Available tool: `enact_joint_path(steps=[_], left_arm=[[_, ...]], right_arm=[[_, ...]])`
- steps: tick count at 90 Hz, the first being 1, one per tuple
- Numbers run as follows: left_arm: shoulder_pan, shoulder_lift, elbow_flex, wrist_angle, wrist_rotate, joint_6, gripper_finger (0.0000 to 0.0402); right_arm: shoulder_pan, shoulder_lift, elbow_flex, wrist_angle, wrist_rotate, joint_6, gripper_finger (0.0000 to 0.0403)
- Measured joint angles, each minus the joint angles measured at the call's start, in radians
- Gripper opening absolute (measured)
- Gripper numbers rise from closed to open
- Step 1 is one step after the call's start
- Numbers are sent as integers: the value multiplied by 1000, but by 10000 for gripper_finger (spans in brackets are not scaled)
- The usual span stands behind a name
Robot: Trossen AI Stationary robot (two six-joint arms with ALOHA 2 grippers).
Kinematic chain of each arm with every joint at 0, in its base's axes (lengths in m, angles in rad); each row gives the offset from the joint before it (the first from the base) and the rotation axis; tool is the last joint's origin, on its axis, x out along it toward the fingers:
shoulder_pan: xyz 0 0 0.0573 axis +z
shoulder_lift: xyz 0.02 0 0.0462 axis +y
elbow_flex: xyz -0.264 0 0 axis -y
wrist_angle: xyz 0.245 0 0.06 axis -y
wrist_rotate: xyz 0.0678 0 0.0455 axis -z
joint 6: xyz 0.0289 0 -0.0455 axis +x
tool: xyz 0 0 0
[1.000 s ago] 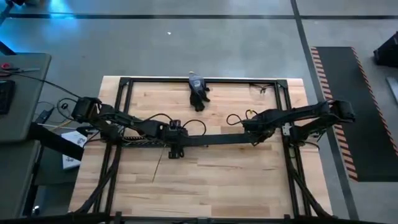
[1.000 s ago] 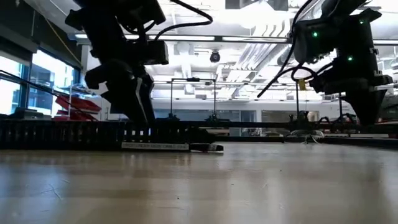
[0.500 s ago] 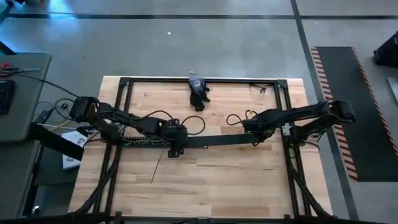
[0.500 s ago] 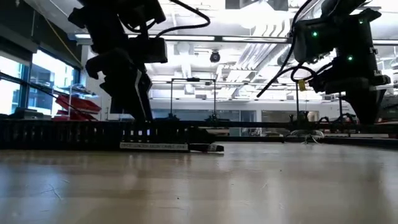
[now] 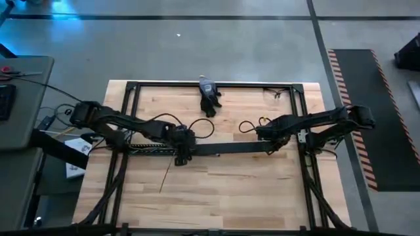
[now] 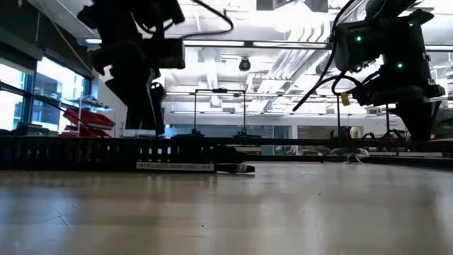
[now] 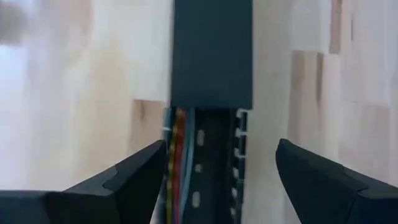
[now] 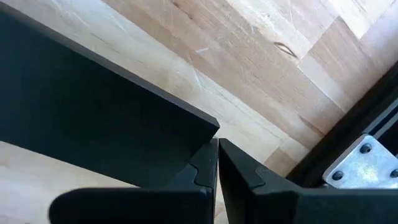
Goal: Ziptie cables
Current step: Close the black cable duct
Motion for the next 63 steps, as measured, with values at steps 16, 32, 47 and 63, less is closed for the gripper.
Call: enact_joint_path(steps=[16,32,47,63], left_arm=[[-13,58,1,11,-88,25,282],[-19,79,0,9,-164,11,282],[-26,40,51,-56,-164,-47,282],[-15,31,45,-58,-174,-22,283]], right_arm=[[0,0,0,1,2,0,0],[0,0,1,5,4,0,0],[0,0,1,4,3,0,0],[0,0,1,4,1,0,0]])
